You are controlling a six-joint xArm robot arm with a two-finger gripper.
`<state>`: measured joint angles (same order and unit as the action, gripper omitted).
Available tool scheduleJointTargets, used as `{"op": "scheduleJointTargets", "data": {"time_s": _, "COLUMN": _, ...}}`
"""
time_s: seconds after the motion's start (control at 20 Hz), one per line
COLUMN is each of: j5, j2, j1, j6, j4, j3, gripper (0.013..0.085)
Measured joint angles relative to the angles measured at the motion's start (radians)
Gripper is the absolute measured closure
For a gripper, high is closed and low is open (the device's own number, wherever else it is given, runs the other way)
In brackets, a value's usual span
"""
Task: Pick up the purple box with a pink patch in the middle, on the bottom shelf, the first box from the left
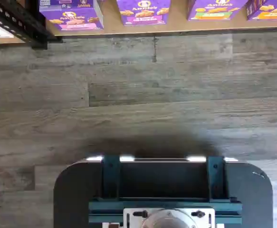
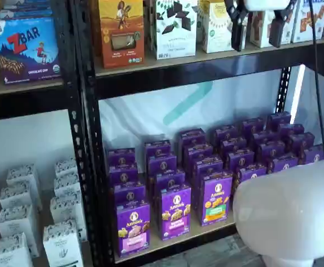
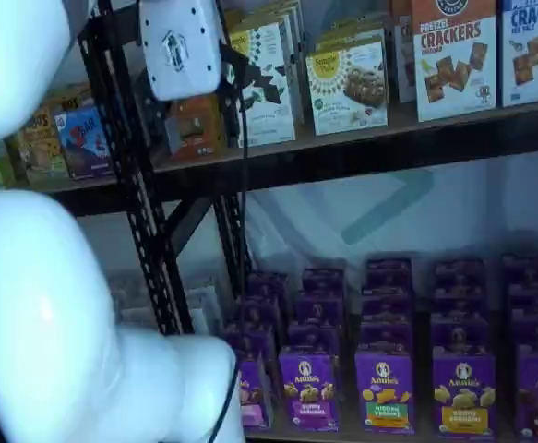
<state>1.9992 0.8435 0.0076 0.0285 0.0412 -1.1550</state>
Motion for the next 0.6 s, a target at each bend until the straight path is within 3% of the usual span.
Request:
{"op": "scheduleJointTargets", "data": {"time_s": 0.1, "j5": -0.040, "j2": 0.025, "j1": -0.049, "j6": -0.027, "j4": 0.052, "j3": 0.024, "gripper": 0.0130}}
{"op": "scheduleJointTargets", "data": {"time_s": 0.2, "j5": -0.055, "j2": 0.033, "j1": -0.065, "j6": -0.038, "j4": 0.073, "j3": 0.031, "gripper": 0.0130}}
{"op": "scheduleJointTargets", "data": {"time_s": 0.35, "j5": -0.064, "j2": 0.035, "j1": -0.059, "j6": -0.035, "j4": 0.070, "j3": 0.038, "gripper": 0.0130}}
{"op": "scheduleJointTargets", "data": {"time_s": 0.6, "j5": -0.097, "j2": 0.042, "j1": -0.014, "j6": -0.008, "j4": 0.027, "j3": 0.069, "gripper": 0.0130}}
